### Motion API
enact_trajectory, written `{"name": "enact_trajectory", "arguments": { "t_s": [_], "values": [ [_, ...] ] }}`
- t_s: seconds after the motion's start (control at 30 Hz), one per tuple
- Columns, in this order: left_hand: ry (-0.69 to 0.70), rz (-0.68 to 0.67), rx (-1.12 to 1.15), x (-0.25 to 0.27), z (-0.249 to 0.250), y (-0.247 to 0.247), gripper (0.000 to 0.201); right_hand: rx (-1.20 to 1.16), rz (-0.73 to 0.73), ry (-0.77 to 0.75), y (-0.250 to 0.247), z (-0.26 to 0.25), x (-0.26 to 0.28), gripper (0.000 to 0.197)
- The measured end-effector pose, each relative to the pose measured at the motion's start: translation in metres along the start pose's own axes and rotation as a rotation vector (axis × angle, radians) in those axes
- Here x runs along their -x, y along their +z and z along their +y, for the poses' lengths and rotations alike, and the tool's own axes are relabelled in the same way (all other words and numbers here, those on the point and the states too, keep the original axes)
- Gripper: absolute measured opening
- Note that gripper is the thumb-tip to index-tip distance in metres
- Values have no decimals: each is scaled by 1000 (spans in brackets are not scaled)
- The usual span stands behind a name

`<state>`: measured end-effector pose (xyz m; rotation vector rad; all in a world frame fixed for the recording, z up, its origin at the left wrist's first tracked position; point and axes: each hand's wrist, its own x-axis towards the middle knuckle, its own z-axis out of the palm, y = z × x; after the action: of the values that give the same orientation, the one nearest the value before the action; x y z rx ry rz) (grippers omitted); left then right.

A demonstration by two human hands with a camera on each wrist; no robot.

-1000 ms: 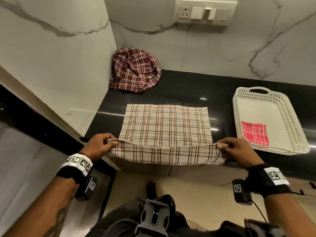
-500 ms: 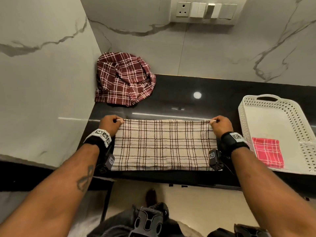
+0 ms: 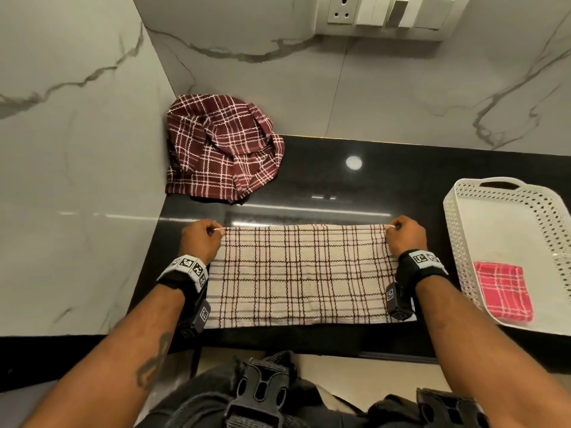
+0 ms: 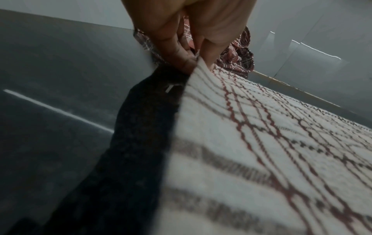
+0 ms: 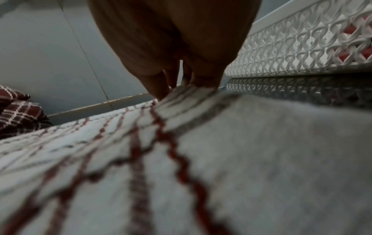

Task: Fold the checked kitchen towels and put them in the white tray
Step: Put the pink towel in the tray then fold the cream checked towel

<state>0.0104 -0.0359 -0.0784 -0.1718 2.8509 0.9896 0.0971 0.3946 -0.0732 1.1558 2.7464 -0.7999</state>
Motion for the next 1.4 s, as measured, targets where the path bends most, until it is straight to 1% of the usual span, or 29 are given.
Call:
{"name": "enact_trajectory", "arguments": {
  "t_s": [0.07,0.1,0.17,0.2,0.27,0.3,0.37,0.4,0.43,0.47,0.5,0.57,0.63,0.73,0.8,0.9,0.97,1.03,1.07,1.1,1.17,1.2,1.23,1.3,1.33,1.4],
  "values": [
    [5,-30,-29,0,1,-1,7,49,-5,14,1,-6,3,14],
    [20,-44,-80,0,2,-3,12,122,-7,11,1,-12,5,19],
    [81,-51,-235,3,6,-5,31,337,0,-17,-1,-23,14,34],
    [128,-26,-305,6,10,-5,38,396,13,-58,-2,-31,21,39],
    [281,18,-405,16,25,-1,44,369,0,-213,2,-51,43,42],
    [360,-18,-423,22,34,3,46,301,-50,-300,7,-62,57,44],
    [493,-205,-430,34,52,19,55,190,-251,-435,25,-85,87,58],
    [563,-312,-470,39,61,29,60,230,-371,-495,37,-96,99,67],
    [630,-397,-530,43,67,39,63,318,-476,-548,50,-104,107,74],
    [675,-466,-599,46,70,49,66,406,-551,-588,64,-107,111,80],
    [693,-518,-670,48,69,57,67,471,-590,-612,75,-107,112,84],
    [691,-551,-778,48,57,63,72,563,-604,-645,85,-98,105,88],
    [649,-536,-802,45,37,57,78,602,-584,-621,79,-77,93,92],
    [517,-489,-747,43,1,35,87,605,-519,-448,56,-33,69,100],
    [445,-465,-752,43,-15,20,91,592,-466,-331,37,-4,54,103],
    [396,-483,-764,44,-20,10,93,593,-455,-291,21,15,43,102],
    [364,-483,-772,46,-14,12,92,607,-425,-277,22,10,47,100],
    [378,-451,-795,49,1,17,89,575,-370,-300,28,-9,60,94],
    [429,-444,-800,54,13,22,85,538,-365,-355,32,-21,72,90],
    [503,-448,-794,62,26,29,79,507,-385,-434,39,-33,87,85],
    [652,-490,-770,81,52,48,69,490,-500,-590,56,-55,121,76],
    [695,-523,-762,91,62,59,67,502,-559,-642,65,-60,135,72],
    [704,-549,-759,97,67,68,66,521,-600,-677,74,-63,144,71],
    [657,-562,-769,107,65,78,68,553,-596,-674,76,-46,147,75],
    [611,-548,-773,106,55,75,70,560,-569,-652,73,-35,140,81],
    [513,-523,-763,107,28,61,74,568,-502,-532,54,1,122,92]
  ]
}}
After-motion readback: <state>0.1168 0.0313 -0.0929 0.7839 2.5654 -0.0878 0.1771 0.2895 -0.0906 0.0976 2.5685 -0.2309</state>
